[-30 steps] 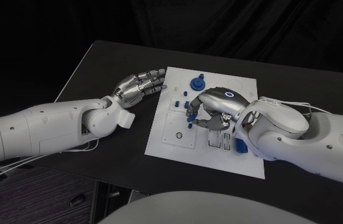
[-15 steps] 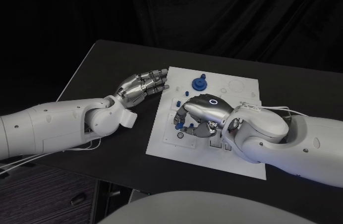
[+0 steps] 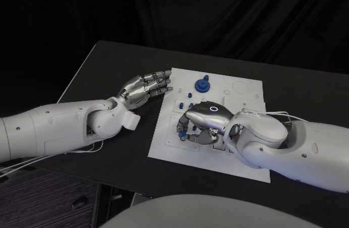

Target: Assemble the parts on the task board

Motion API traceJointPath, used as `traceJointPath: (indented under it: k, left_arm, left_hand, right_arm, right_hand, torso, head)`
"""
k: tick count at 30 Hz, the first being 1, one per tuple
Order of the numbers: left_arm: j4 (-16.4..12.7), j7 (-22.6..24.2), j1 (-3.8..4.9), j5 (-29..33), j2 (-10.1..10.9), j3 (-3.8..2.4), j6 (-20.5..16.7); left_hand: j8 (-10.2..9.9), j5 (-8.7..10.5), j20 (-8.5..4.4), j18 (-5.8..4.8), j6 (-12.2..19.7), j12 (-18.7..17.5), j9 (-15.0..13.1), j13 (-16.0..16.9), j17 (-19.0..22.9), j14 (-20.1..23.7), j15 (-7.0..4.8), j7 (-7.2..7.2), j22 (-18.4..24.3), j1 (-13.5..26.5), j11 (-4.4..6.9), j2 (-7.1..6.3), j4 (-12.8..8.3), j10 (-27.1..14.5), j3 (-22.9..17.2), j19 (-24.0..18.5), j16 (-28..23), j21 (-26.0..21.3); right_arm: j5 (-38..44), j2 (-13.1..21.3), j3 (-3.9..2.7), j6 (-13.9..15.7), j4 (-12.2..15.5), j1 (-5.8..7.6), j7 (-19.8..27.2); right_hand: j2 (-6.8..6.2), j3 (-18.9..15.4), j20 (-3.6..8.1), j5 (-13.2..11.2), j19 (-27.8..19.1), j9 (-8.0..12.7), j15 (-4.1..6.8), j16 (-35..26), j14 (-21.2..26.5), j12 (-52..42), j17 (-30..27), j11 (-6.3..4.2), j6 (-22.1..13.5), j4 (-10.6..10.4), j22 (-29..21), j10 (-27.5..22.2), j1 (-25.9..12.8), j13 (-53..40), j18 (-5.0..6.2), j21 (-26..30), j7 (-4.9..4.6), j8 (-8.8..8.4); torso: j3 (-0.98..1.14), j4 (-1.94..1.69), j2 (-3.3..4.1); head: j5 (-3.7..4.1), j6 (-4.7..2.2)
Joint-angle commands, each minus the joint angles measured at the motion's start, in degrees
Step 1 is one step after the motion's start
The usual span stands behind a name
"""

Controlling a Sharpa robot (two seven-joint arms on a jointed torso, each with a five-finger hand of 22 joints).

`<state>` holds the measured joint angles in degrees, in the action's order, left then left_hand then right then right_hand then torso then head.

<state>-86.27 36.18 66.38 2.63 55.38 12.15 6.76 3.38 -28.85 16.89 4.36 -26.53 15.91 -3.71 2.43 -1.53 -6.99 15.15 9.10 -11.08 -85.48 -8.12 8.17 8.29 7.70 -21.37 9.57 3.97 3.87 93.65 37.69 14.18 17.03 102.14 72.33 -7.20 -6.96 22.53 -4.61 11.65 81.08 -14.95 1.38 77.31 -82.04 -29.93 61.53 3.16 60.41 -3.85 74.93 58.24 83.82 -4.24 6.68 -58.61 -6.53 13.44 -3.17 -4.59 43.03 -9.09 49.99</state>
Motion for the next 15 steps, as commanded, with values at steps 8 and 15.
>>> traceJointPath:
  k: [8,15]
  left_arm:
    - [-0.1,0.2,-0.09,0.2,-0.1,-0.04,1.0]
    - [-0.1,0.1,-0.09,0.2,-0.1,-0.04,1.1]
  left_hand:
    - [0.2,-0.30,-0.03,-0.41,-0.3,0.4,-0.1,0.1,-0.1,-0.1,0.08,0.10,0.1,0.1,-0.43,-0.45,0.0,0.0,-0.4,0.5,0.3,0.3]
    - [0.2,-0.32,-0.03,-0.44,-0.4,0.4,-0.1,0.1,-0.1,-0.1,0.10,0.15,0.1,0.1,-0.48,-0.43,0.0,0.0,-0.6,0.5,0.4,0.2]
  right_arm:
    - [0.6,-0.1,-0.03,-1.6,-0.4,-0.85,-0.7]
    - [0.6,-0.2,-0.03,-1.8,-0.8,-1.32,-0.8]
  right_hand:
    - [0.28,0.0,-0.05,-0.1,0.4,-4.1,-0.11,0.2,-0.4,0.4,0.0,-0.10,0.6,0.4,7.5,0.5,0.2,0.0,-0.89,-0.3,0.00,0.23]
    - [0.33,0.0,-0.04,-0.1,0.4,-4.3,-0.10,0.2,-0.4,0.5,0.0,-0.13,0.8,0.4,7.5,0.8,0.2,-0.1,-0.89,-0.4,0.02,0.31]
  torso:
    - [0.01,0.08,-0.01]
    - [0.04,-0.05,0.02]
  head:
    - [-0.16,0.01]
    - [-0.10,0.01]
